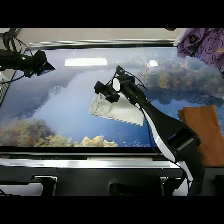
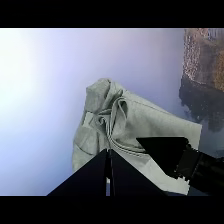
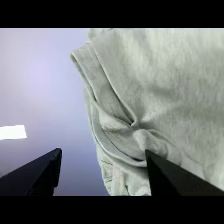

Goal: Fold the clothes and pants, and hang the long-sleeved shirts on hangers.

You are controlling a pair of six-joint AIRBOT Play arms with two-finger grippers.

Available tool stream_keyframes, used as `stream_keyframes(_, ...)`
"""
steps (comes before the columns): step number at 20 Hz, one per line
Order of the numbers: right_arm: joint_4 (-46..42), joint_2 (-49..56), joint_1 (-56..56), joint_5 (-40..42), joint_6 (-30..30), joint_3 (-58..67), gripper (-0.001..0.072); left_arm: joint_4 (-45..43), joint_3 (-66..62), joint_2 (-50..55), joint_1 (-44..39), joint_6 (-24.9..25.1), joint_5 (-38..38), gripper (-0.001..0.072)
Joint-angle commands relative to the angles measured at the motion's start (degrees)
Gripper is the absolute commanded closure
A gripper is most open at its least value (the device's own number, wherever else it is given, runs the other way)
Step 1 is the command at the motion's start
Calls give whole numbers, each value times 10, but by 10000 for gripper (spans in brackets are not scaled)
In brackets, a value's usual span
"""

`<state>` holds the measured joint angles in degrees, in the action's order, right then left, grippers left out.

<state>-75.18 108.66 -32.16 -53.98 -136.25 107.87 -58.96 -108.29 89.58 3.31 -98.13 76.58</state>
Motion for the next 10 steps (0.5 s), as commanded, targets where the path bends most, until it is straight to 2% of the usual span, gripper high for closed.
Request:
stream_keyframes(1, 25, -40, 38, -25, 78, 1, 107, 0, 0, 0, 1, 9, 1, 689)
stream_keyframes(3, 48, -88, 96, -76, 144, 1, 33, -1, 0, 0, 1, 18, 1, 689)
stream_keyframes(5, 90, -137, 169, -143, 238, 1, 35, -1, 0, 0, 1, 17, 0, 689)
stream_keyframes(8, 76, -183, 271, -257, 342, -4, 36, 0, 0, 0, 1, 17, -1, 689)
stream_keyframes(10, 103, -189, 341, -302, 401, -42, 36, 0, 0, 0, 1, 17, -1, 689)
